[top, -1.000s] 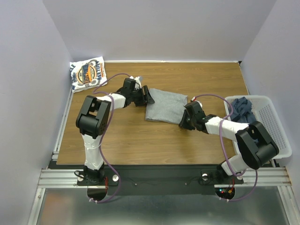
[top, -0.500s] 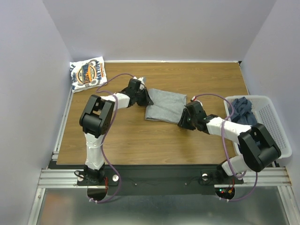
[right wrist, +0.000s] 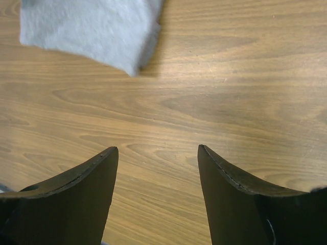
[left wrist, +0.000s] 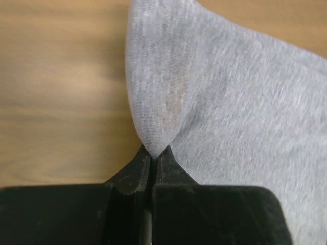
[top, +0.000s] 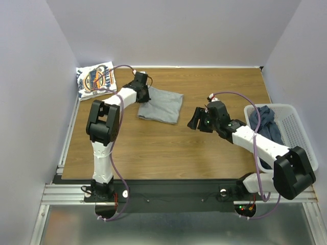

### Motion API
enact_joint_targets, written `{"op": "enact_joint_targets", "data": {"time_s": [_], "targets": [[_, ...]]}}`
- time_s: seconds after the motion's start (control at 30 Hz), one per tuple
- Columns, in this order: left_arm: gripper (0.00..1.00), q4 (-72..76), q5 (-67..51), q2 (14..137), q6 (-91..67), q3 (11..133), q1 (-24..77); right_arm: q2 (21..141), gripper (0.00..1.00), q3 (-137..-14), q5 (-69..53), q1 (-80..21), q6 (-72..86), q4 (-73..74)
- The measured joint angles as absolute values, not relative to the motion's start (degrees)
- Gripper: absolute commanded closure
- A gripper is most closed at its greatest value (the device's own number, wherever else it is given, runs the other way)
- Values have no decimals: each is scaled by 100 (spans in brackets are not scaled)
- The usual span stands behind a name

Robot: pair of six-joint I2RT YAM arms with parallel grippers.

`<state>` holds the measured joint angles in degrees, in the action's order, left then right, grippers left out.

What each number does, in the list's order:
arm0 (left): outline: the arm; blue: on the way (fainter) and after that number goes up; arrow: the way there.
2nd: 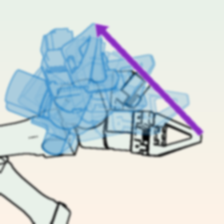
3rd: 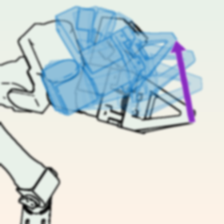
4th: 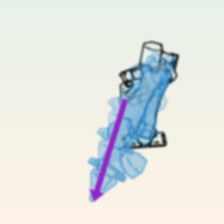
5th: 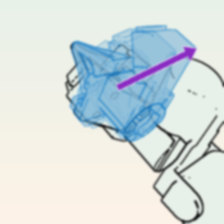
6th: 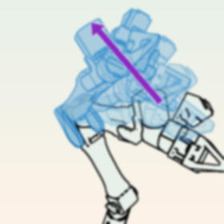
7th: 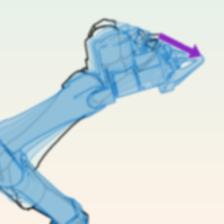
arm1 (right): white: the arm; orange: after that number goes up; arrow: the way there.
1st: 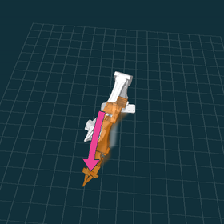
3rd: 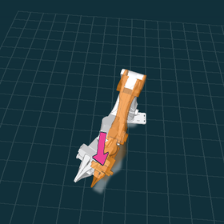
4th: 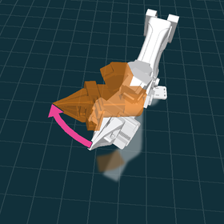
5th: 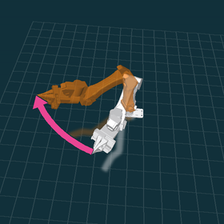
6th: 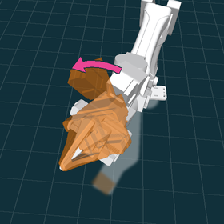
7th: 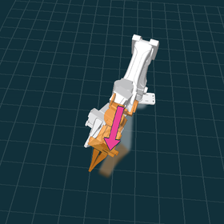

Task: Fold and stack the tank tops
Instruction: Neatly place the folded tank top to the corner

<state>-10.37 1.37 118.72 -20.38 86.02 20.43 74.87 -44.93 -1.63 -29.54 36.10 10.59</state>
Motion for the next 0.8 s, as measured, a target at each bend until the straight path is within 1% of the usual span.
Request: {"op": "enact_joint_targets", "data": {"time_s": [0.3, 0.43, 0.6, 0.8], "targets": [[100, -1865, 1538, 12870, -1251, 10888, 1334, 7494, 30, -4644, -351, -2956, 3398, 1282], [100, -2018, 1870, 13292, -1048, 11764, 1125, 7623, 30, -4731, -370, -2956, 3341, 1358], [100, -2137, 2069, 13570, -856, 12394, 862, 7850, 30, -4950, -412, -2954, 3282, 1374], [100, -2097, 2158, 13699, -613, 12855, 523, 8267, 31, -5137, -458, -2954, 3232, 1374]]}}
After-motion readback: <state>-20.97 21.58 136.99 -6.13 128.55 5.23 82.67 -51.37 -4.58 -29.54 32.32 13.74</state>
